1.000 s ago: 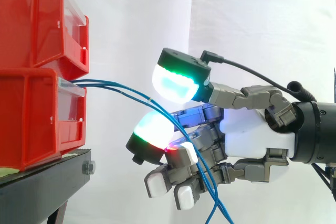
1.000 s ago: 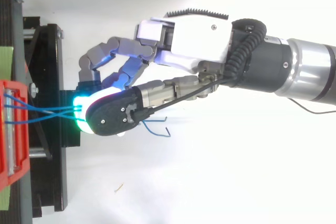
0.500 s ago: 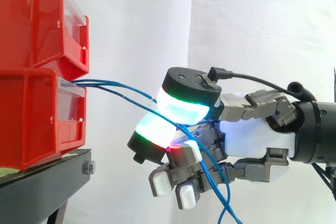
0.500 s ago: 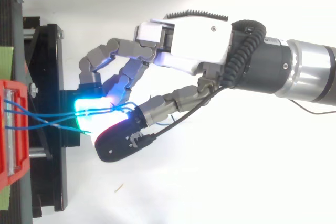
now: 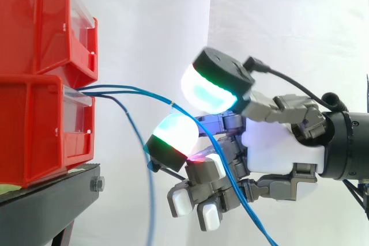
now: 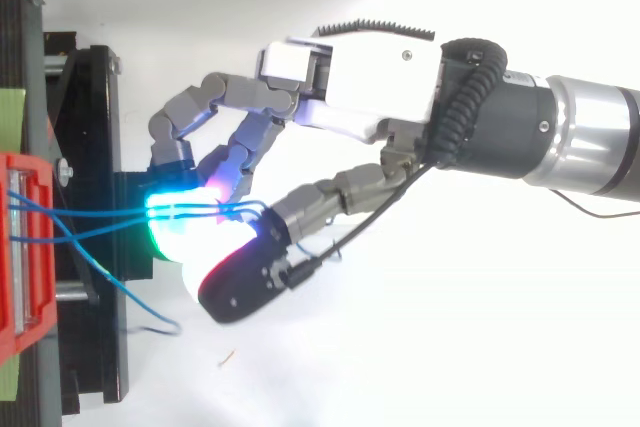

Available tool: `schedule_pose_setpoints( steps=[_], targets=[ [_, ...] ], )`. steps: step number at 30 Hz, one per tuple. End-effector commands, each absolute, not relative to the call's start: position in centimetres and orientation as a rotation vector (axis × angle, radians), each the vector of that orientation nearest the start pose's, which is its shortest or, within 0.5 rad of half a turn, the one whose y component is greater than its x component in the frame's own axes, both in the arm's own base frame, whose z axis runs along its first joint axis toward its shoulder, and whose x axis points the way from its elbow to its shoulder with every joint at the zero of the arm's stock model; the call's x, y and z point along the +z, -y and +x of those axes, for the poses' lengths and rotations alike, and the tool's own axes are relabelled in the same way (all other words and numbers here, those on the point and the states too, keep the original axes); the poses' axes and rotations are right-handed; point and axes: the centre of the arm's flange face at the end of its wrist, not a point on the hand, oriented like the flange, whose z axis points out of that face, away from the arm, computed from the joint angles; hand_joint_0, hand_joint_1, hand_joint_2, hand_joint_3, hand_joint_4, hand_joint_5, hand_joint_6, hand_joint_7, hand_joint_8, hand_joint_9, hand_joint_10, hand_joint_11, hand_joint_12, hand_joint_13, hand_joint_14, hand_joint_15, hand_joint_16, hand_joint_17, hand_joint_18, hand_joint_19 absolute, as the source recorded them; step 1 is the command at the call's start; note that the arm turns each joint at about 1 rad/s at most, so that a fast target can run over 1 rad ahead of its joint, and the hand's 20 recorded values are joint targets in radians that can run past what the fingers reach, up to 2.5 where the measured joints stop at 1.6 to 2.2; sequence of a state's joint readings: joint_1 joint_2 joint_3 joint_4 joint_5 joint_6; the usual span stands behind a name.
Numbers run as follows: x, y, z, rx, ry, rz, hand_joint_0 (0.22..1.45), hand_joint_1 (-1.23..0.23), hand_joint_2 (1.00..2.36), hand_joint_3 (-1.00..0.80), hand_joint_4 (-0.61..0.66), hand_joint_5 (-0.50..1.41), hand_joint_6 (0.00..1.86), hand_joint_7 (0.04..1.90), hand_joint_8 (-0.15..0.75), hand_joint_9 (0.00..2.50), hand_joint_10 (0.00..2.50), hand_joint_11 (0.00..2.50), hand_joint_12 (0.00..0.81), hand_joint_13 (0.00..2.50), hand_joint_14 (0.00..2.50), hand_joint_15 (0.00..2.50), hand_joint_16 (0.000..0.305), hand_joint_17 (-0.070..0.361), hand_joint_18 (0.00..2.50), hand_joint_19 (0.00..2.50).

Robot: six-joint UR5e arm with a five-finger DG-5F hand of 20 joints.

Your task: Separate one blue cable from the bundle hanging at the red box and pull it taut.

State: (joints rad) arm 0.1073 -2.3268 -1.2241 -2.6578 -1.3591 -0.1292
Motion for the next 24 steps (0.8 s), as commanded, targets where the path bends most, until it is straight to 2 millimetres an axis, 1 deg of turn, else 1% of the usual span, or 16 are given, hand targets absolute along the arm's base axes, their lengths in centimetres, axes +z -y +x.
schedule_pose_setpoints(
  steps=[1,3,4,7,9,11,15,16,17,18,19,21,24],
  targets=[
    [22.37,7.23,76.84,1.075,-1.133,1.121,0.54,-0.44,1.0,-0.5,0.13,-0.14,0.8,1.14,0.347,1.14,0.02,0.98,0.39,0.96,0.02,0.72,0.046,0.103,0.86,0.75],
    [22.37,7.23,76.84,1.076,-1.132,1.122,0.57,-0.38,1.0,-0.5,0.13,-0.14,0.79,1.14,0.329,1.13,0.02,0.98,0.382,0.95,0.03,0.72,0.045,0.101,0.85,0.76],
    [22.37,7.23,76.84,1.076,-1.132,1.122,0.59,-0.36,1.0,-0.5,0.12,-0.14,0.78,1.14,0.335,1.13,0.02,0.98,0.383,0.95,0.03,0.72,0.044,0.1,0.84,0.77],
    [22.32,7.35,76.79,1.074,-1.134,1.126,0.62,-0.36,1.0,-0.5,0.12,-0.14,0.77,1.15,0.338,1.14,0.02,0.98,0.381,0.95,0.03,0.73,0.044,0.099,0.84,0.77],
    [22.32,7.23,76.8,1.075,-1.135,1.125,0.63,-0.39,1.0,-0.46,0.13,-0.14,0.77,1.15,0.337,1.14,0.02,0.98,0.384,0.96,0.02,0.73,0.044,0.099,0.84,0.78],
    [22.37,7.23,76.84,1.078,-1.131,1.123,0.63,-0.43,1.01,-0.38,0.13,-0.13,0.77,1.14,0.344,1.14,0.02,0.97,0.385,0.96,0.03,0.73,0.045,0.1,0.84,0.77],
    [22.31,7.13,76.83,1.074,-1.133,1.12,0.62,-0.49,1.02,-0.28,0.13,-0.13,0.77,1.15,0.348,1.14,0.03,0.99,0.39,0.96,0.02,0.72,0.045,0.101,0.84,0.77],
    [22.38,7.14,76.87,1.075,-1.13,1.121,0.61,-0.52,1.02,-0.25,0.13,-0.13,0.76,1.21,0.344,1.13,0.03,1.01,0.392,0.95,0.02,0.73,0.045,0.101,0.84,0.77],
    [22.38,7.15,76.86,1.074,-1.129,1.122,0.6,-0.55,1.02,-0.21,0.16,-0.15,0.8,1.27,0.342,1.09,0.03,1.05,0.396,0.92,0.02,0.74,0.046,0.104,0.82,0.76],
    [22.38,7.15,76.86,1.074,-1.129,1.122,0.59,-0.57,1.02,-0.21,0.17,-0.16,0.82,1.26,0.339,1.08,0.03,1.08,0.396,0.91,0.03,0.73,0.046,0.104,0.81,0.77],
    [22.38,7.05,76.87,1.073,-1.13,1.121,0.59,-0.62,1.02,-0.2,0.18,-0.17,0.86,1.22,0.337,1.06,0.02,1.1,0.399,0.89,0.02,0.73,0.047,0.105,0.8,0.77],
    [22.37,7.05,76.86,1.073,-1.13,1.123,0.6,-0.71,1.02,-0.2,0.18,-0.18,0.88,1.24,0.339,1.03,0.02,1.13,0.399,0.86,0.02,0.72,0.047,0.106,0.79,0.76],
    [22.4,7.05,76.89,1.073,-1.128,1.12,0.62,-0.75,1.02,-0.22,0.16,-0.18,0.89,1.21,0.332,1.0,0.02,1.11,0.398,0.83,0.03,0.72,0.047,0.107,0.78,0.75]
  ],
)
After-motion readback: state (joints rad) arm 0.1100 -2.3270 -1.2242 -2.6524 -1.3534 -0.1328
